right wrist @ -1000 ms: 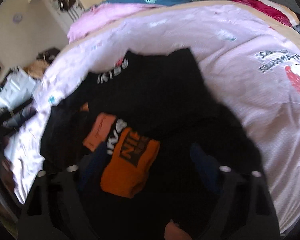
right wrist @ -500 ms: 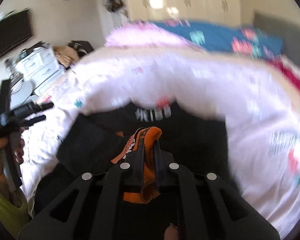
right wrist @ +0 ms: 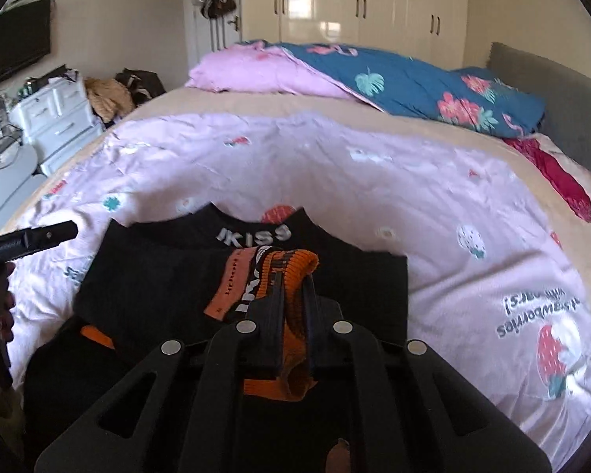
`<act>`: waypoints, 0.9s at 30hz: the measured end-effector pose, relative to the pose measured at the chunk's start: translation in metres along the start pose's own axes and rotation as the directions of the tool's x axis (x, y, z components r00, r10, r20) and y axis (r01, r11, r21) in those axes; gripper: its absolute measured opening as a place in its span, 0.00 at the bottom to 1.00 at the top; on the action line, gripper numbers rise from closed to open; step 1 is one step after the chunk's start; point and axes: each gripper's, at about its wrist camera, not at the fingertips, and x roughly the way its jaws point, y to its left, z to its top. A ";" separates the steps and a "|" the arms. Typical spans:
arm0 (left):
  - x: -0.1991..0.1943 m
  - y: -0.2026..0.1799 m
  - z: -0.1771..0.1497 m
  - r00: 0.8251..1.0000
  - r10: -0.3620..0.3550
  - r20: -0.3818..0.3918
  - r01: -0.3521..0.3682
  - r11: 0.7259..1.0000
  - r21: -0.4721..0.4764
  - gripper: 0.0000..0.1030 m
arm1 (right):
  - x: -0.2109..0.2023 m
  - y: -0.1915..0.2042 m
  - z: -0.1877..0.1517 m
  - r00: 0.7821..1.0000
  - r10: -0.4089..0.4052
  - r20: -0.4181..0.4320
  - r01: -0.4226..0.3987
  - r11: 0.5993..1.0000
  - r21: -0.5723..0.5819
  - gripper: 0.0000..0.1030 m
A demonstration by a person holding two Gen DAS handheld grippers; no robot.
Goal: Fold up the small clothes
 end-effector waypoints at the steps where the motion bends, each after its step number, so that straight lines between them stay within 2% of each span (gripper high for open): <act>1: 0.004 -0.004 -0.002 1.000 0.000 -0.009 0.000 1.000 0.016 0.74 | 0.004 -0.002 -0.002 1.000 -0.007 -0.014 0.008 1.000 0.008 0.07; 10: 0.026 -0.030 -0.018 0.997 0.010 -0.078 -0.001 0.994 0.112 0.74 | 0.023 -0.012 -0.015 0.994 -0.061 -0.086 0.066 0.997 0.051 0.10; 15: 0.032 -0.038 -0.023 0.994 0.013 -0.105 0.002 0.990 0.142 0.74 | 0.018 -0.018 -0.017 0.993 -0.104 -0.063 0.109 0.991 0.072 0.23; 20: 0.044 -0.045 -0.032 0.986 0.059 -0.156 -0.027 0.980 0.196 0.74 | 0.022 -0.004 -0.019 0.997 -0.022 -0.081 0.026 0.999 0.048 0.37; 23: 0.054 -0.040 -0.038 0.974 0.080 -0.211 -0.036 0.979 0.203 0.74 | 0.034 0.016 -0.023 0.992 0.034 -0.121 -0.034 0.999 0.002 0.40; 27: 0.055 -0.036 -0.039 0.973 0.073 -0.220 -0.029 0.980 0.197 0.74 | 0.047 0.031 -0.030 0.985 0.066 -0.162 -0.068 0.998 -0.008 0.44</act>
